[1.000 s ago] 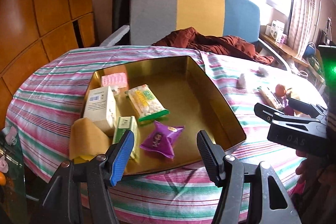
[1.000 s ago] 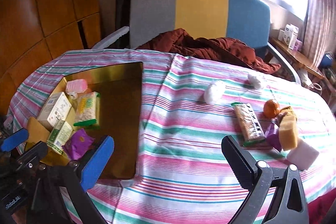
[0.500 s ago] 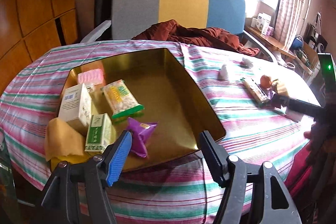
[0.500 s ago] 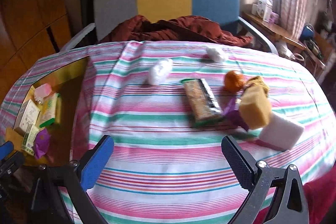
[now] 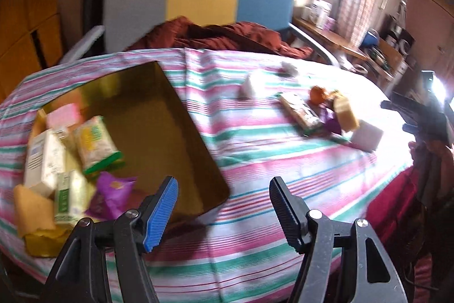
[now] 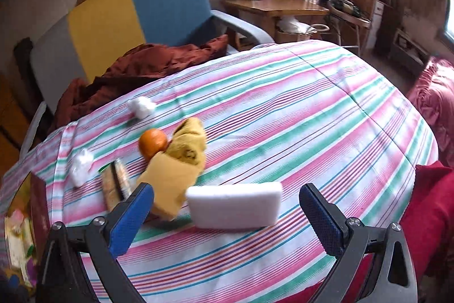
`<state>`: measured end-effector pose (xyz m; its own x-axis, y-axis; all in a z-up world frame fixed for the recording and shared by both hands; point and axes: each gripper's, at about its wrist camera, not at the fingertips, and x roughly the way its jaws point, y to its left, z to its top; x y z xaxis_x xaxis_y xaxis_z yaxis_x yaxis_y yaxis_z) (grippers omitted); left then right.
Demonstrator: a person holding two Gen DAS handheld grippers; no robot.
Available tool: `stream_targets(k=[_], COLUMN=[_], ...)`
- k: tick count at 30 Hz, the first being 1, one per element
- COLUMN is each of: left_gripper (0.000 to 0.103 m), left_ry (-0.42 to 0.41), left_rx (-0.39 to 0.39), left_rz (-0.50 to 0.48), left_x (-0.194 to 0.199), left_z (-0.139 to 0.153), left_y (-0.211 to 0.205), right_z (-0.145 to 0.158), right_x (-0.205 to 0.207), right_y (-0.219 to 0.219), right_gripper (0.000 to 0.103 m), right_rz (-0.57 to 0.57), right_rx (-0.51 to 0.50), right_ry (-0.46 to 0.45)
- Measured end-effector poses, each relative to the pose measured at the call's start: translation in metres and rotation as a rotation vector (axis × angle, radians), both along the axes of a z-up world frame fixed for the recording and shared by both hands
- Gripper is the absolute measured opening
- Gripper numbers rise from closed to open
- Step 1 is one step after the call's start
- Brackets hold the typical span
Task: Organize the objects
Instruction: 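Move both tools from the tray back toward the items on the cloth, then grasp the yellow sponge beside the orange with the left tool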
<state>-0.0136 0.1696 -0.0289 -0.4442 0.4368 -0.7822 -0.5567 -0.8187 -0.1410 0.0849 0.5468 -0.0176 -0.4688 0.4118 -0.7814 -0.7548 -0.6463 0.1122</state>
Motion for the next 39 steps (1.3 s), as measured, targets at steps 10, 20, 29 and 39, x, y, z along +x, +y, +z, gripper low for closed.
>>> stream_targets(k=[10, 20, 29, 39], left_gripper=[0.067, 0.068, 0.08, 0.083], left_ry=[-0.027, -0.054, -0.054, -0.059], left_rx=[-0.006, 0.002, 0.013, 0.019], left_rz=[-0.174, -0.312, -0.364, -0.416], left_x=[-0.004, -0.018, -0.028, -0.037], left_z=[-0.004, -0.005, -0.012, -0.024], left_y=[0.079, 0.164, 0.221, 0.28], right_z=[-0.015, -0.02, -0.026, -0.028], right_x=[0.023, 0.021, 0.021, 0.025], right_y=[0.03, 0.031, 0.036, 0.041], right_gripper=[0.103, 0.103, 0.103, 0.103], right_rz=[-0.117, -0.087, -0.081, -0.104], right_rx=[-0.145, -0.194, -0.244, -0.272], right_ry=[0.154, 0.175, 0.186, 0.208])
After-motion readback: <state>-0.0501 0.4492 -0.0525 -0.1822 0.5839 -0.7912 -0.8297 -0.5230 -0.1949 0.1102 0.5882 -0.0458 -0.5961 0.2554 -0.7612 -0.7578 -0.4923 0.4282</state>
